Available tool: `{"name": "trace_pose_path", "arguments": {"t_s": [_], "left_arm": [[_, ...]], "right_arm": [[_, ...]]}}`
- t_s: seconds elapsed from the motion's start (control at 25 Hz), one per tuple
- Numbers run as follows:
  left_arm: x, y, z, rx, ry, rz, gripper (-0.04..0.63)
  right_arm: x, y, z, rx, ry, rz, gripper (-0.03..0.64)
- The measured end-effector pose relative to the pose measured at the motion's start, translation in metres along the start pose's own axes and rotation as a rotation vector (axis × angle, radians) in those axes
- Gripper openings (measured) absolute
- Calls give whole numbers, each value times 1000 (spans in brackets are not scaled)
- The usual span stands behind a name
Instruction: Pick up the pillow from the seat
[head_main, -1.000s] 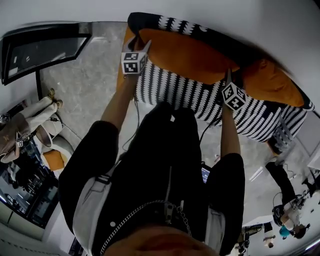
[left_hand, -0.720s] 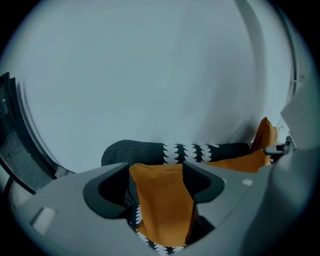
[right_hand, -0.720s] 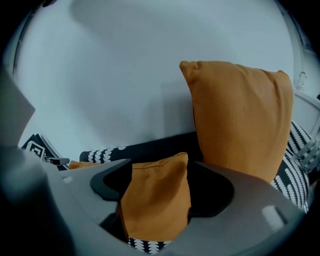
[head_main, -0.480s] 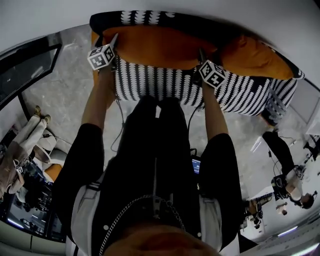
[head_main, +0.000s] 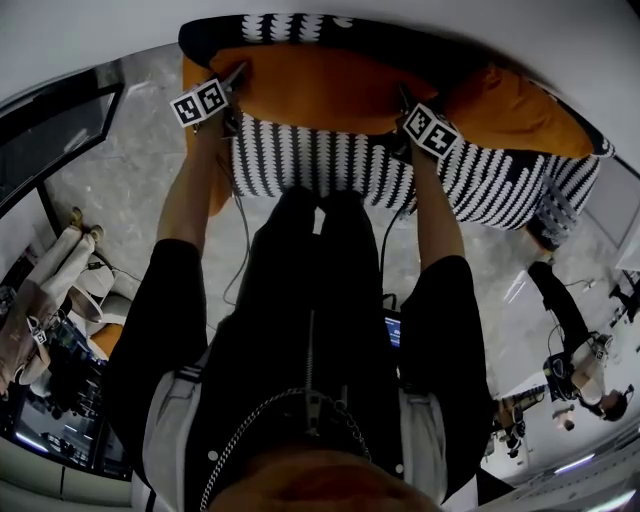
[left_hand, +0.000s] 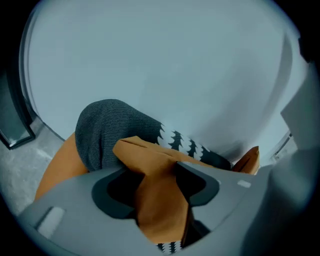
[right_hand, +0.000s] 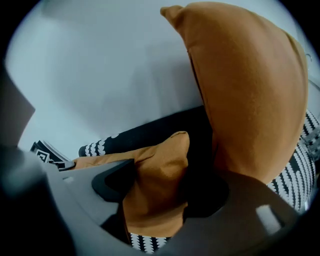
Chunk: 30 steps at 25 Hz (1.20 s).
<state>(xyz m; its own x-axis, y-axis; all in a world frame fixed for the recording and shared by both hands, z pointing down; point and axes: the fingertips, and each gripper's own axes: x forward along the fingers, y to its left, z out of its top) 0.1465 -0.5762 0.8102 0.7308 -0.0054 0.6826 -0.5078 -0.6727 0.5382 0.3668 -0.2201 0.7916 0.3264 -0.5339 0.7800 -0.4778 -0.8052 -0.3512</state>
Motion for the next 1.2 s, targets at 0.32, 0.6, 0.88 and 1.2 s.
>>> {"name": "trace_pose_path", "arguments": {"t_s": [0.32,0.6,0.88,1.2], "left_arm": [[-26,-6,-22,96,41,8,153],[-66,-9,-75,236,94,31,110],[-113,-22,-122,274,123,24,81],[-162,-61,-113,297,43,1,59]], "right_arm": [[-16,6,-21,-40,75,18,240],[-52,15,-72,-201,184,51,202],[-95,11,-121,-255,262,97,161],[-127,19,-94,-289,226,99,138]]}}
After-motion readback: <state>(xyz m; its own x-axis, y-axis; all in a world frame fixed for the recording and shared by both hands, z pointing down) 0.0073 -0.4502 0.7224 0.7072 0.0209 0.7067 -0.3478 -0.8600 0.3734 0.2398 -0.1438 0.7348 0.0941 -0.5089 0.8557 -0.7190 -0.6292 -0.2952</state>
